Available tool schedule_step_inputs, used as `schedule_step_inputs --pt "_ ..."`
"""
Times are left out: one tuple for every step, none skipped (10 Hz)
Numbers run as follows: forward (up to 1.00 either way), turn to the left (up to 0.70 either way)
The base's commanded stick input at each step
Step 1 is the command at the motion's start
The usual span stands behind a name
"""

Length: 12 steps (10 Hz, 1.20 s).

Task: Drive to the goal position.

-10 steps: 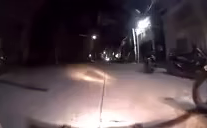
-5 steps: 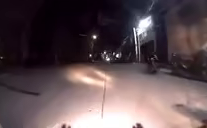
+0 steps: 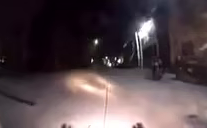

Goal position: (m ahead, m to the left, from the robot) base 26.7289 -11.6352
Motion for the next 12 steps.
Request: schedule_step_inputs --pt "0.6 0.0" --pt "0.6 0.0" --pt "0.6 0.0" --pt "0.6 0.0" --pt "0.6 0.0" --pt "0.6 0.0" --pt "0.6 0.0" --pt "0.6 0.0" --pt "0.6 0.0" --pt "0.6 -0.14" --pt "0.6 -0.15" --pt "0.6 -0.15"
